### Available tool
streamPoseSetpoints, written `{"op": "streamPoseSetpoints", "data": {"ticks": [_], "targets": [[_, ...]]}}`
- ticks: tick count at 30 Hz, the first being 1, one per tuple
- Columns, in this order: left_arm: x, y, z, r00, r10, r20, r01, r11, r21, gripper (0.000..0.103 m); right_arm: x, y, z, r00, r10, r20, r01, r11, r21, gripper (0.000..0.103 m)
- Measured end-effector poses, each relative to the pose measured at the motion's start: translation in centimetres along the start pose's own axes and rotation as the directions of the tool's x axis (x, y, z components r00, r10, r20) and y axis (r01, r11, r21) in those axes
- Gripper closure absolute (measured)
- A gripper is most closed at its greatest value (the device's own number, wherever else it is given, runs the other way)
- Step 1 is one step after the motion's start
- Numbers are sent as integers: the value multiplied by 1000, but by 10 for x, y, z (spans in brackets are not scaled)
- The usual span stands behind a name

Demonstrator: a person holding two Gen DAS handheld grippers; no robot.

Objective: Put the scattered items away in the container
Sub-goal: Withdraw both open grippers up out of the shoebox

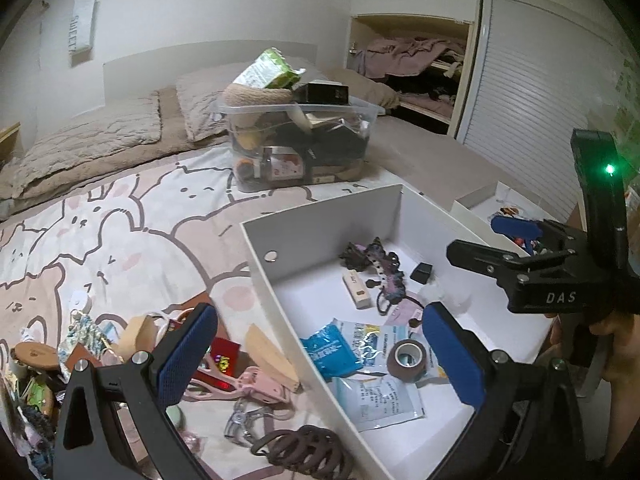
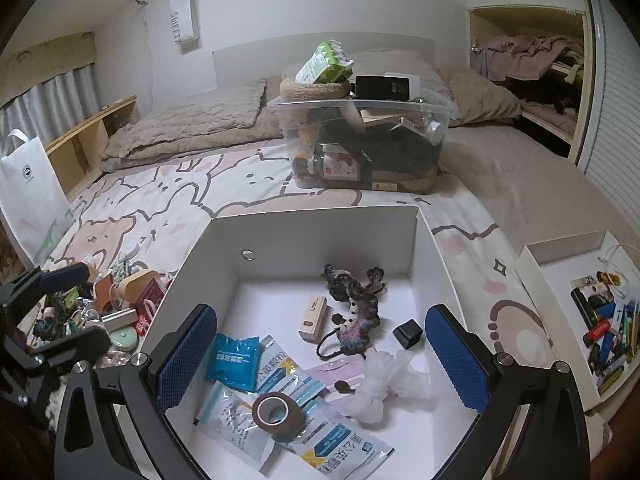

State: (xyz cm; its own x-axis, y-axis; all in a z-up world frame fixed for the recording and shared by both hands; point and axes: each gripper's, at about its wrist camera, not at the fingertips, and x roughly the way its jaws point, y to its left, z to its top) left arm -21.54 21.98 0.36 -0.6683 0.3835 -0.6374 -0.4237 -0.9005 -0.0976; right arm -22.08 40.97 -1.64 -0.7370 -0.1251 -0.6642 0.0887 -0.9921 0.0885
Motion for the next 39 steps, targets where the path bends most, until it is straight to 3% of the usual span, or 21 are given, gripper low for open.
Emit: {"op": "streamPoseSetpoints", "data": {"ticks": [17, 39], "targets": [[-46, 67, -1, 991, 113, 72, -107, 991, -85, 0, -1, 56, 15, 998, 50, 27, -49, 997, -63, 0], [-114, 164, -28, 945, 307, 110, -288, 944, -163, 0, 8, 156, 24, 992, 130, 2, -127, 973, -191, 0]]}}
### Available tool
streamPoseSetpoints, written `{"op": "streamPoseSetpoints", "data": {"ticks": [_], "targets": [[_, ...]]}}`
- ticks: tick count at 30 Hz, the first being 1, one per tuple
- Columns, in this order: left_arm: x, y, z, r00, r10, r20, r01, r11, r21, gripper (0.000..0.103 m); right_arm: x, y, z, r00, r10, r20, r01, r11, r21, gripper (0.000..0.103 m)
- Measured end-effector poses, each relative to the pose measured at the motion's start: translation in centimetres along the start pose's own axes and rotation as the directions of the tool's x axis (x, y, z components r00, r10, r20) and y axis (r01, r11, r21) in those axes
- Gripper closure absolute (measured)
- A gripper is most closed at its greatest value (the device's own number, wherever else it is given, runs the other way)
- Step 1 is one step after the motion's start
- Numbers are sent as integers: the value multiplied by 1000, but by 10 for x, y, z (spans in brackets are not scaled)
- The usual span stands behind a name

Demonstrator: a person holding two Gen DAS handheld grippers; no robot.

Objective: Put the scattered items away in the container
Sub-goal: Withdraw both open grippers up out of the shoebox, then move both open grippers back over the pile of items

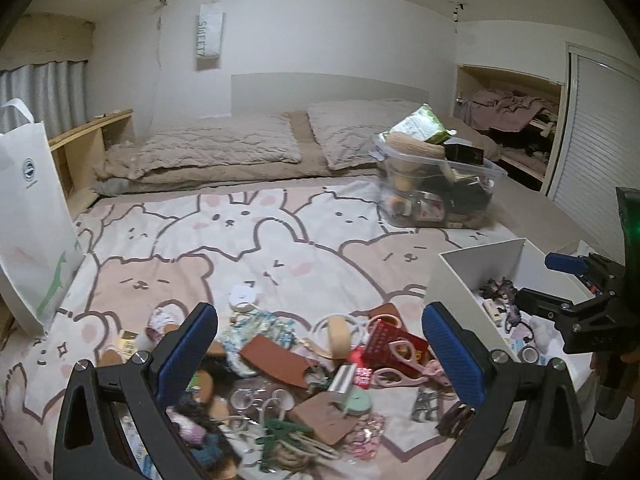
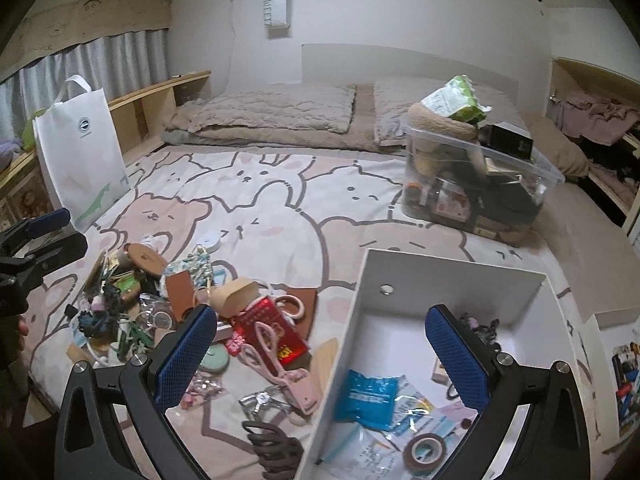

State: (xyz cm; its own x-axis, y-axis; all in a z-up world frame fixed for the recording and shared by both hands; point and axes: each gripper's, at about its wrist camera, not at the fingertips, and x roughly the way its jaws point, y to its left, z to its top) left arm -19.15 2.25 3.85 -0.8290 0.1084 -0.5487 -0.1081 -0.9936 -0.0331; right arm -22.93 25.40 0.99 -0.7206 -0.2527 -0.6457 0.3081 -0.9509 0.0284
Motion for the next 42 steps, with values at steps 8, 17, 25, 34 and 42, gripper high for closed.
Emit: {"op": "streamPoseSetpoints", "data": {"ticks": [8, 17, 25, 34, 42], "targets": [[-6, 23, -5, 999, 40, 1, -40, 999, -9, 0, 8, 22, 3, 1000, 29, -10, -30, 999, -21, 0], [-9, 47, -12, 998, 63, -8, -64, 998, -26, 0, 16, 43, 4, 999, 41, -25, -43, 997, -60, 0], [-13, 69, -20, 998, 60, -21, -61, 997, -56, 0, 23, 56, 3, 998, 40, -39, -44, 994, -98, 0], [-24, 86, -32, 998, 60, -28, -62, 995, -83, 0, 27, 76, 0, 997, 65, -49, -71, 988, -140, 0], [-32, 94, -43, 997, 58, -46, -61, 996, -72, 0, 30, 104, -5, 993, 105, -60, -115, 972, -204, 0]]}}
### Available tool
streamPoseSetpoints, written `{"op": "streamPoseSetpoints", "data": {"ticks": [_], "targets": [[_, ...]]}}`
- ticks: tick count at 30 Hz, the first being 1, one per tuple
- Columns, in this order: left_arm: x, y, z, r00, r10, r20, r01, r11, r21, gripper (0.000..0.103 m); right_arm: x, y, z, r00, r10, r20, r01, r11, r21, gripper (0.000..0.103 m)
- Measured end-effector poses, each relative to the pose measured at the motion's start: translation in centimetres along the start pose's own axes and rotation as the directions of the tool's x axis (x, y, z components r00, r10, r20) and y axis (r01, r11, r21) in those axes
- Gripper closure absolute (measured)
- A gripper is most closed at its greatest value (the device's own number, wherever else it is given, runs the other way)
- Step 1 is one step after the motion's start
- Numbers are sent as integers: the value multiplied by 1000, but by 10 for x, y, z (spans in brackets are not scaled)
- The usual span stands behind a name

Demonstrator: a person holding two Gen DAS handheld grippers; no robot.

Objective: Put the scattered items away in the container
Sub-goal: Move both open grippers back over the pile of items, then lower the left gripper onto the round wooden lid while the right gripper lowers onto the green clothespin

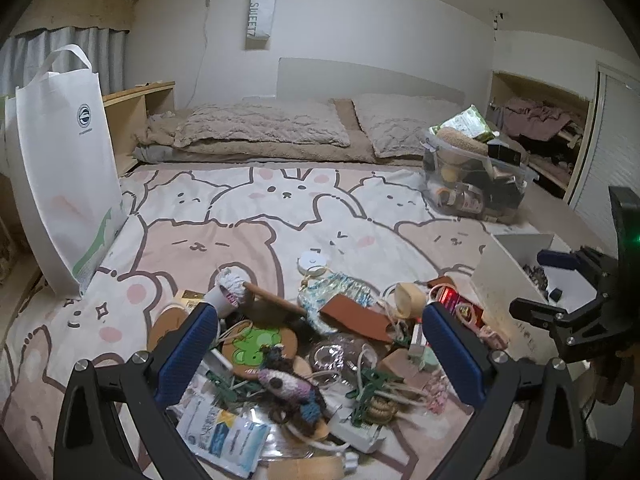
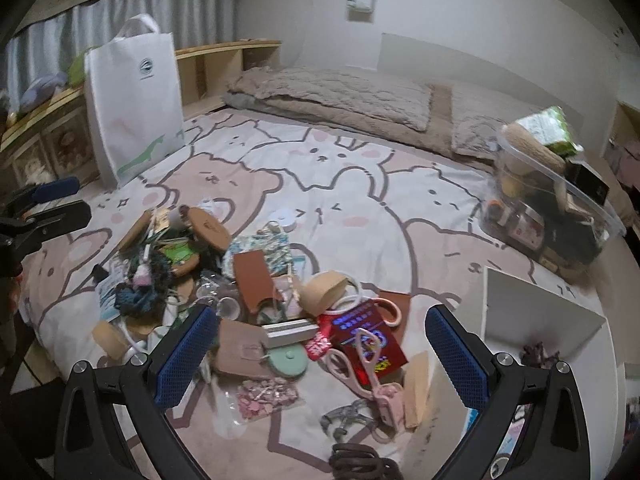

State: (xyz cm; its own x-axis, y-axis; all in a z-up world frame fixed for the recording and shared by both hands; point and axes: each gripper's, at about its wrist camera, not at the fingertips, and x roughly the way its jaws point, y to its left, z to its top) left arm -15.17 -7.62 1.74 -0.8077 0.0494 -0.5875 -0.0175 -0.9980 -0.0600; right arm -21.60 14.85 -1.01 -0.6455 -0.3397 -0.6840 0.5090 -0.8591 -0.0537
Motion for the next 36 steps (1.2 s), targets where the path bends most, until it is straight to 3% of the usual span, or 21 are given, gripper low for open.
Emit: {"op": "streamPoseSetpoints", "data": {"ticks": [7, 15, 26, 27, 29, 33, 36], "targets": [[-8, 0, -15, 999, 18, -27, -16, 996, 83, 0, 7, 22, 2, 1000, 27, -8, -27, 999, -29, 0], [-16, -14, -38, 998, -16, -68, 26, 987, 160, 0, 20, 33, -1, 985, 167, -47, -165, 986, 31, 0], [-16, -24, -70, 993, -37, -108, 61, 974, 220, 1, 34, 44, -28, 974, 211, -78, -208, 977, 42, 0], [-13, -23, -73, 992, -38, -119, 63, 974, 217, 3, 35, 45, -31, 972, 220, -80, -216, 975, 54, 2], [-10, -21, -78, 990, -35, -138, 65, 975, 214, 9, 40, 44, -37, 962, 255, -100, -246, 965, 94, 22], [-5, -17, -89, 986, -29, -164, 63, 977, 204, 9, 48, 48, -49, 949, 284, -134, -271, 957, 106, 25], [-2, -14, -96, 983, -26, -182, 62, 979, 196, 9, 55, 51, -58, 935, 318, -158, -300, 946, 127, 38]]}}
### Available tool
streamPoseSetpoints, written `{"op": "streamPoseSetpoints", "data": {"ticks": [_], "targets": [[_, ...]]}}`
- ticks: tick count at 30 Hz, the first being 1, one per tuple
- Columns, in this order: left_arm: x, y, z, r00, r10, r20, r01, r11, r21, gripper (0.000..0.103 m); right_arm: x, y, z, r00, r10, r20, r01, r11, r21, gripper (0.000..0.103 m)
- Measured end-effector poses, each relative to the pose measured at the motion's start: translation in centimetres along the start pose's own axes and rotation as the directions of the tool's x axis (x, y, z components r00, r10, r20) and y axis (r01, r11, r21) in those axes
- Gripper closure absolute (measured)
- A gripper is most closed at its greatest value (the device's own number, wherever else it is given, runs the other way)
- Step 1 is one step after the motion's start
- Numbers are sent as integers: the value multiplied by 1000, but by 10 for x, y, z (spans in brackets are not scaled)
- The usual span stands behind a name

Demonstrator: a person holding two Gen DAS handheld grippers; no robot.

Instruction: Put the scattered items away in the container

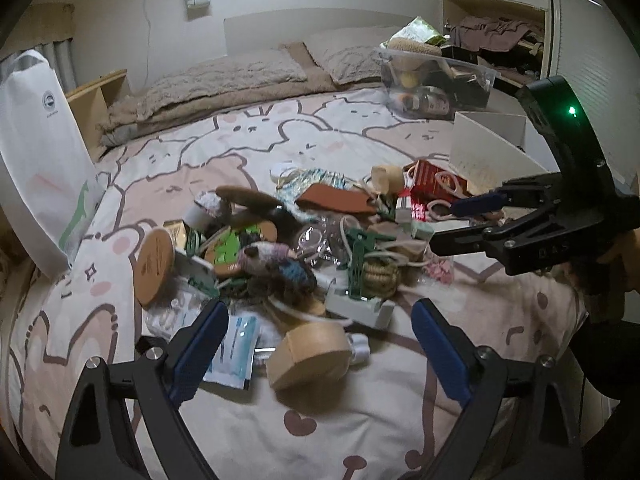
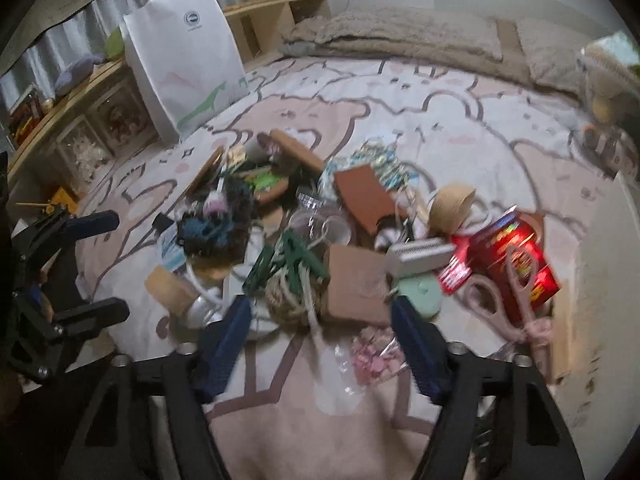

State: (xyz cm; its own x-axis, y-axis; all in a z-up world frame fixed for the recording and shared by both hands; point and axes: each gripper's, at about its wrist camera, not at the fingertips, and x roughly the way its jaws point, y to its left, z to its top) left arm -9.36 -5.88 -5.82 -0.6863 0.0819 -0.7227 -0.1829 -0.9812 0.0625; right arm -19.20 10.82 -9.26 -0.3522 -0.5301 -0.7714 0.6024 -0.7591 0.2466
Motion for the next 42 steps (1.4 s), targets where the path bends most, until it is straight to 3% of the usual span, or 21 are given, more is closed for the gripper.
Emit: {"op": "streamPoseSetpoints", "data": {"ticks": [2, 6, 9, 15, 17, 18, 29, 42], "targets": [[3, 2, -3, 1000, -3, -11, 3, 1000, -10, 9, 7, -2, -2, 1000, 17, -18, -17, 1000, 19, 48], [10, 3, -9, 999, -12, -37, 11, 1000, -23, 9, 15, -2, -3, 1000, 15, -21, -14, 999, 31, 57], [17, 1, -12, 998, -20, -59, 19, 1000, -16, 18, 19, -2, 0, 1000, 6, -16, -6, 999, 34, 63], [33, -1, -20, 994, -14, -105, 13, 1000, -9, 18, 30, -3, 0, 999, -30, -27, 31, 999, 18, 75], [39, -3, -21, 993, -9, -119, 9, 1000, 4, 20, 33, -4, -1, 999, -40, -34, 40, 999, 9, 92], [41, -5, -22, 992, -5, -125, 7, 1000, 13, 21, 34, -4, -2, 998, -46, -35, 46, 999, 6, 95], [48, 3, -22, 990, 4, -140, -4, 1000, -1, 49, -15, -15, 5, 994, -23, 104, 19, 999, 43, 98], [33, 16, -17, 993, 8, -120, -16, 998, -66, 57, -61, -14, 4, 983, 22, 185, -30, 999, 42, 98]]}}
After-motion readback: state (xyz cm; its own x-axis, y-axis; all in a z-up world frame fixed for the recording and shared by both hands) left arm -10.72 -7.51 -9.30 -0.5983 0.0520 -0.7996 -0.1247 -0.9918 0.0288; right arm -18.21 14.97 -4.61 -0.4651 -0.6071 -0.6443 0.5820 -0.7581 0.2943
